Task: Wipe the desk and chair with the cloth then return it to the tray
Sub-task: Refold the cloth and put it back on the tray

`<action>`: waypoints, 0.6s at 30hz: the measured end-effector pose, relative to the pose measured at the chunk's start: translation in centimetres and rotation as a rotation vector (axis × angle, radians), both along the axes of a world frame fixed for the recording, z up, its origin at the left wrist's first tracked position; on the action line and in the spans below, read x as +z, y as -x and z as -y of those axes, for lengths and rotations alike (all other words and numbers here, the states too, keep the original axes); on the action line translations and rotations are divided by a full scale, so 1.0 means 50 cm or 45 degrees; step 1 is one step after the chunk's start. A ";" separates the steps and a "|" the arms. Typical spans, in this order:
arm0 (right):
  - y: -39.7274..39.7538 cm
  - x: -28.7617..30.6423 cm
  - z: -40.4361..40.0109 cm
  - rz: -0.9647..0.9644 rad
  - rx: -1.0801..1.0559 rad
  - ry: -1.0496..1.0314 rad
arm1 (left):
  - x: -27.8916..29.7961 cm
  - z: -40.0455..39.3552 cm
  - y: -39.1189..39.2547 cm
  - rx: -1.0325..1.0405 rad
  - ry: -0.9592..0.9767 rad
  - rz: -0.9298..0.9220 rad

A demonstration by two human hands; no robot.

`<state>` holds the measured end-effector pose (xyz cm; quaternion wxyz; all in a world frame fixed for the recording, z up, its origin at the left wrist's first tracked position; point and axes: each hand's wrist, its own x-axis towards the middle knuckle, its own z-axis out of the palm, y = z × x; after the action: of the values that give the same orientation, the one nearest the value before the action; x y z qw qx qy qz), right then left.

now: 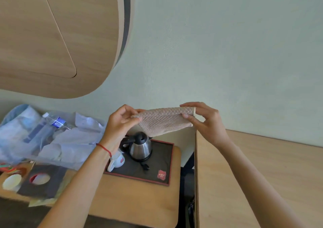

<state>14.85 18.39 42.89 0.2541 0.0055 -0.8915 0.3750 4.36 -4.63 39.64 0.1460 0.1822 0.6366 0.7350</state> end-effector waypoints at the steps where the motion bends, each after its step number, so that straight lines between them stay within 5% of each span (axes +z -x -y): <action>1: 0.012 -0.008 -0.007 -0.004 0.006 -0.031 | -0.007 0.000 0.019 -0.019 0.021 -0.012; 8: 0.044 -0.069 0.006 0.174 -0.008 0.633 | -0.075 -0.054 0.108 -0.031 0.097 0.117; 13: 0.045 -0.077 0.044 -0.035 -0.161 -0.145 | -0.131 -0.084 0.123 0.013 0.250 -0.020; 16: 0.065 -0.094 0.058 -0.025 -0.235 -0.137 | -0.145 -0.107 0.109 0.055 0.356 0.006; 18: 0.076 -0.120 0.054 0.030 -0.383 0.126 | -0.146 -0.111 0.103 -0.008 0.257 0.387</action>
<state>11.04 15.69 36.88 0.2969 -0.1451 -0.8657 0.3760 -0.79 0.94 32.36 0.2603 0.0556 0.6772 0.6859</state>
